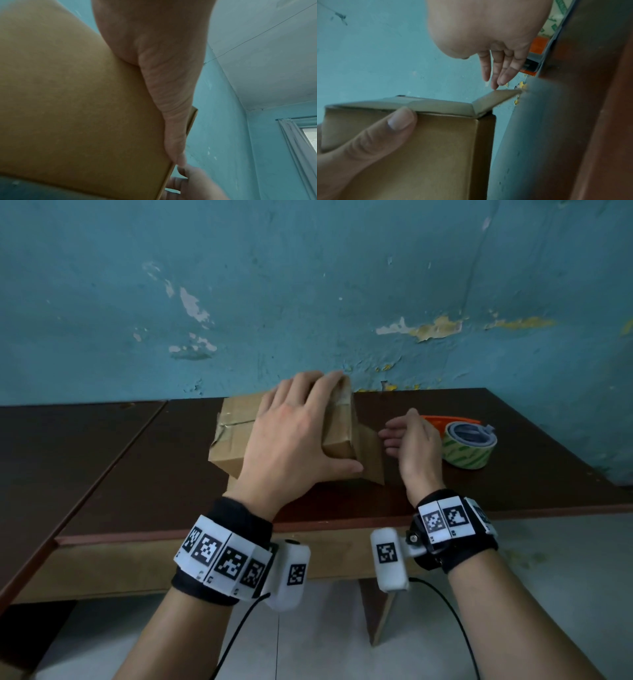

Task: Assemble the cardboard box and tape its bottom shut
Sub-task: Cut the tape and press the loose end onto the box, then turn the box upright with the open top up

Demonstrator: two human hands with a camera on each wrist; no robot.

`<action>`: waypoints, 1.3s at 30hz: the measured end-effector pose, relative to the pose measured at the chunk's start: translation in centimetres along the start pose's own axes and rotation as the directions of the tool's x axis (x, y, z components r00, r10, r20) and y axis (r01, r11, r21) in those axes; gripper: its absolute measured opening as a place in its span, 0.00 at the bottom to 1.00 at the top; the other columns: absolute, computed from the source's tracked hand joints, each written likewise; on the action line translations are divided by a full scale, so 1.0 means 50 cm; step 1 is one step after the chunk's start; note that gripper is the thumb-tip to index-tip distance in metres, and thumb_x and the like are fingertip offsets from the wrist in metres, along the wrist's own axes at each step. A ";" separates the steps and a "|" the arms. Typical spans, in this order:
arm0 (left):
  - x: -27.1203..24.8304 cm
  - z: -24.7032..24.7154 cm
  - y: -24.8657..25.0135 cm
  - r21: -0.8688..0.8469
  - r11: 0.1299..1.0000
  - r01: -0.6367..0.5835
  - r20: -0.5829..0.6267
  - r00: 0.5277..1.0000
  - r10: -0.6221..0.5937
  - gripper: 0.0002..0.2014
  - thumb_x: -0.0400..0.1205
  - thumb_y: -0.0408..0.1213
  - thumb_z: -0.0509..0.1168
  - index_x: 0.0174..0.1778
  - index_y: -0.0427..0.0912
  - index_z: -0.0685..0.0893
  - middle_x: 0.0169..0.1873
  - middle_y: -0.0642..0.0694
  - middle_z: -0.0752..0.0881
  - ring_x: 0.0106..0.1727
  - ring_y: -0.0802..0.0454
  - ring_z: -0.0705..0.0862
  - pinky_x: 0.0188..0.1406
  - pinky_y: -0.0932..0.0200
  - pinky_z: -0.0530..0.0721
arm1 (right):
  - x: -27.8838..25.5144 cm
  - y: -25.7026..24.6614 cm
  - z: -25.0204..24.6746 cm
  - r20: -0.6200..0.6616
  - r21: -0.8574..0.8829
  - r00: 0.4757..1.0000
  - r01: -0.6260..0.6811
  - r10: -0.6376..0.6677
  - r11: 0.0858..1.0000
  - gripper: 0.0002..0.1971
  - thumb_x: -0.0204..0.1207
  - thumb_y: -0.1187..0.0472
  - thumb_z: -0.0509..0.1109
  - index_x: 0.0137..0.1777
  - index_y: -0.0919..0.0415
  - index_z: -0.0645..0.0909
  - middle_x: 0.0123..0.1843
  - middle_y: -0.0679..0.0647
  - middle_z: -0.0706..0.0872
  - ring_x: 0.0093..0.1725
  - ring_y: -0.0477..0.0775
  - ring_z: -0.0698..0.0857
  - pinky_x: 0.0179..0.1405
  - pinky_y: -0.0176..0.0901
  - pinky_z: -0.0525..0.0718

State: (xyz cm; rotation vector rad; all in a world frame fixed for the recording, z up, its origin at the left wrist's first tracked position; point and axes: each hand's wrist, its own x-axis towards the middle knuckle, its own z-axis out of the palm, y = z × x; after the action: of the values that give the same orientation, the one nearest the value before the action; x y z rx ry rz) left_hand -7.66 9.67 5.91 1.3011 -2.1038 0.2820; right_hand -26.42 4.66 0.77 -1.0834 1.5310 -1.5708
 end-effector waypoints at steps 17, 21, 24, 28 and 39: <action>-0.031 -0.003 -0.031 -0.902 0.431 -0.013 -0.252 0.827 -0.502 0.48 0.72 0.46 0.83 0.83 0.48 0.60 0.72 0.32 0.76 0.69 0.50 0.84 0.72 0.50 0.84 | -0.001 -0.020 -0.001 0.158 0.284 0.966 -0.241 0.203 0.928 0.24 0.92 0.46 0.52 0.66 0.62 0.82 0.62 0.61 0.89 0.63 0.59 0.86 0.56 0.49 0.85; -0.039 0.033 -0.041 -0.982 0.184 0.041 -0.082 0.786 -0.612 0.40 0.70 0.52 0.81 0.75 0.55 0.69 0.71 0.42 0.78 0.70 0.42 0.85 0.75 0.38 0.82 | -0.014 -0.025 -0.001 0.216 0.464 0.955 -0.284 0.203 0.839 0.19 0.88 0.45 0.61 0.62 0.58 0.85 0.56 0.60 0.92 0.57 0.60 0.89 0.53 0.55 0.86; -0.053 0.061 -0.041 -0.990 0.091 0.110 0.033 0.798 -0.602 0.40 0.68 0.54 0.79 0.74 0.54 0.69 0.67 0.50 0.78 0.64 0.54 0.86 0.62 0.52 0.85 | -0.013 -0.028 0.003 0.236 0.543 0.958 -0.271 0.166 0.795 0.16 0.87 0.47 0.63 0.57 0.57 0.87 0.50 0.56 0.92 0.53 0.56 0.88 0.54 0.52 0.83; -0.072 0.080 -0.045 -0.944 0.156 0.290 0.151 0.802 -0.579 0.42 0.70 0.66 0.71 0.75 0.48 0.68 0.65 0.48 0.79 0.59 0.59 0.86 0.59 0.54 0.86 | -0.006 -0.030 -0.002 0.224 0.546 0.962 -0.257 0.157 0.797 0.12 0.85 0.50 0.66 0.47 0.55 0.86 0.36 0.51 0.92 0.42 0.54 0.88 0.45 0.47 0.82; -0.064 0.073 -0.043 -0.882 -0.049 0.469 0.417 0.727 -0.545 0.37 0.82 0.73 0.46 0.71 0.56 0.88 0.62 0.50 0.94 0.67 0.50 0.90 0.74 0.35 0.82 | -0.017 -0.035 0.015 0.173 0.467 0.983 -0.139 0.063 0.873 0.25 0.60 0.36 0.74 0.55 0.45 0.91 0.66 0.57 0.90 0.72 0.63 0.84 0.81 0.68 0.71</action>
State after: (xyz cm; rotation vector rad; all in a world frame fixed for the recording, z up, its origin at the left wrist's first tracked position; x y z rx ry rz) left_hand -6.32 9.16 0.80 1.0052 -0.9912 -1.2276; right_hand -25.26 5.24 2.37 -0.8032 0.9996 -1.6332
